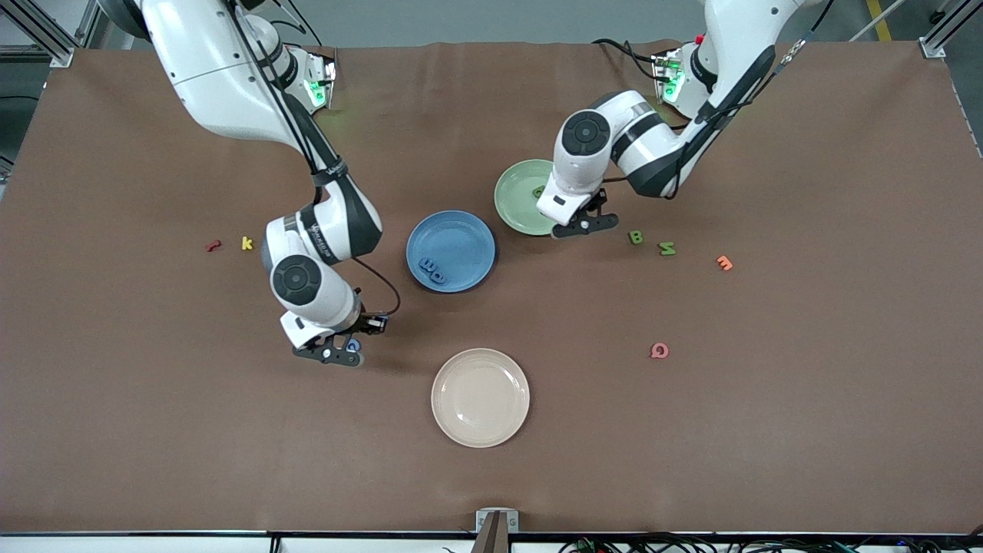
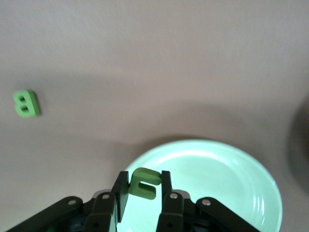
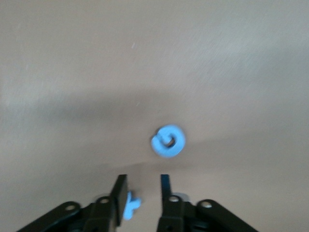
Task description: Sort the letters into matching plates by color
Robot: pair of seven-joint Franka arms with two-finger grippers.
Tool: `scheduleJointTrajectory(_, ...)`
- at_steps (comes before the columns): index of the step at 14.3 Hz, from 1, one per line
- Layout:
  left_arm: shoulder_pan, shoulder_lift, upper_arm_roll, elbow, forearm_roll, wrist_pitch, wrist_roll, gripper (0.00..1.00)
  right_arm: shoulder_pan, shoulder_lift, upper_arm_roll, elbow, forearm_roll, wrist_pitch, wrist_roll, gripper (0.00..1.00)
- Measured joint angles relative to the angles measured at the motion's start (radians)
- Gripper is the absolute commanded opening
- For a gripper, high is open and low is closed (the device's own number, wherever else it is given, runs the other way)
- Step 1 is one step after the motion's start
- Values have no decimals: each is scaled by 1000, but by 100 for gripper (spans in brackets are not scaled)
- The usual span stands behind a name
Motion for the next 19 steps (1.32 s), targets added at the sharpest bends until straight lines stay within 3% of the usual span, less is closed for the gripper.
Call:
scheduleJointTrajectory(5,-53,70,-4,-36,-2,4,-54,26,-70,32,-2,-1,0,86,-120,100)
scheduleJointTrajectory(7,-68,90,-4,-35,-2,7,-59,31,-69,68,1,-2,0,133,-124,100)
scheduleJointTrajectory(9,-73,94,-4,-36,-2,7,-61,57,-63,89,7,-2,0,147,-124,100)
scheduleJointTrajectory(10,-73,95,-4,-36,-2,7,-61,79,-61,92,8,-2,0,147,-124,97)
scheduleJointTrajectory(11,-73,95,-4,-36,-2,7,-61,100,-60,94,9,-1,0,146,-124,93)
scheduleJointTrajectory(12,-73,95,-4,-37,-2,7,-61,100,-59,94,9,-1,0,145,-124,86)
scheduleJointTrajectory(14,-71,95,-4,-38,-2,7,-63,100,-54,94,10,-2,0,140,-124,61)
scheduleJointTrajectory(17,-36,72,-4,-35,-2,7,-63,99,-52,94,10,-4,0,138,-124,49)
scheduleJointTrajectory(19,15,38,-6,-30,-2,7,-28,99,-52,89,10,-3,0,132,-124,32)
